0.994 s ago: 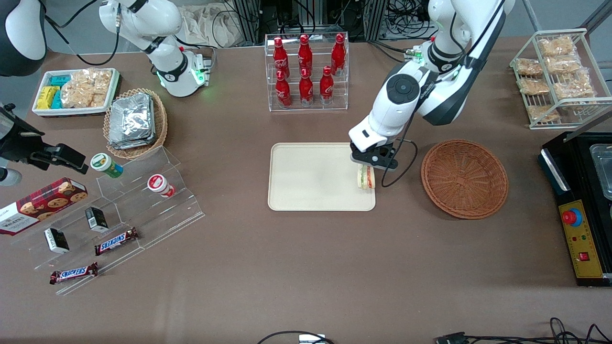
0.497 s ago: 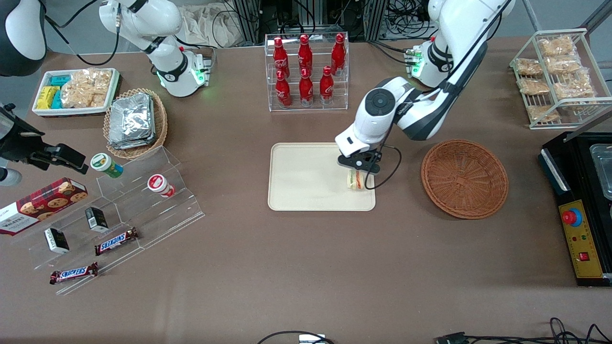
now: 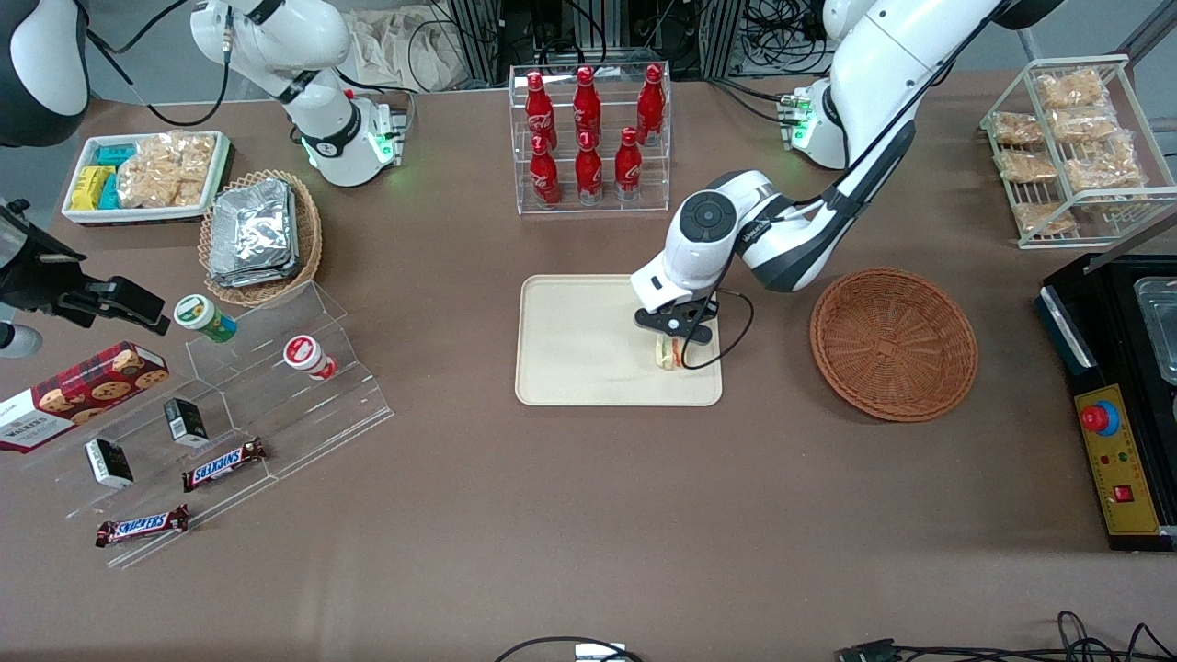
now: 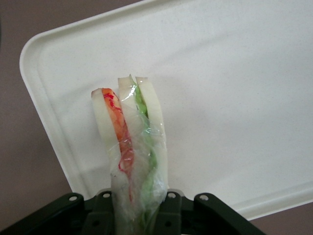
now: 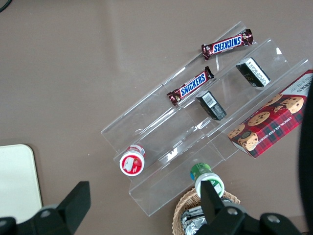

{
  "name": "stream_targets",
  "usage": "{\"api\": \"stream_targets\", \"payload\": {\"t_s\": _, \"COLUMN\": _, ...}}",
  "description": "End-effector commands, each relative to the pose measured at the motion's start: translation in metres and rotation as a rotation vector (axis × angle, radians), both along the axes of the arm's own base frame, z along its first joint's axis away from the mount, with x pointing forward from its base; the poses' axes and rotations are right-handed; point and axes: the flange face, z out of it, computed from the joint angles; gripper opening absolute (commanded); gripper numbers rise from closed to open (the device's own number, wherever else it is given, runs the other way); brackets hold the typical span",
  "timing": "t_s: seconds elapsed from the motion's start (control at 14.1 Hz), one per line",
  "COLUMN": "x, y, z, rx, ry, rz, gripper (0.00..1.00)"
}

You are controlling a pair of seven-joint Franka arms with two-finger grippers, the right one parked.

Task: Place sandwich from basket to tray
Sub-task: 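Lower the sandwich onto the tray and open the left gripper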

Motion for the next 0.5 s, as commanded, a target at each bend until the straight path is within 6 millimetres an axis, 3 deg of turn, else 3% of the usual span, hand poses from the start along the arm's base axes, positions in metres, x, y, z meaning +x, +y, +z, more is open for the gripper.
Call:
{"api": "stream_targets", "payload": {"t_s": 0.0, "x": 0.004, "y": -0.005, "z": -0.005, "rx": 0.007, "ry": -0.011, "rz": -0.003, "gripper": 0.06}}
{"api": "stream_targets", "payload": {"t_s": 0.43, "x": -0.001, "y": -0.003, "z": -0.029, "rx": 0.046, "ry": -0.017, "rz": 0.047, "gripper": 0.14}}
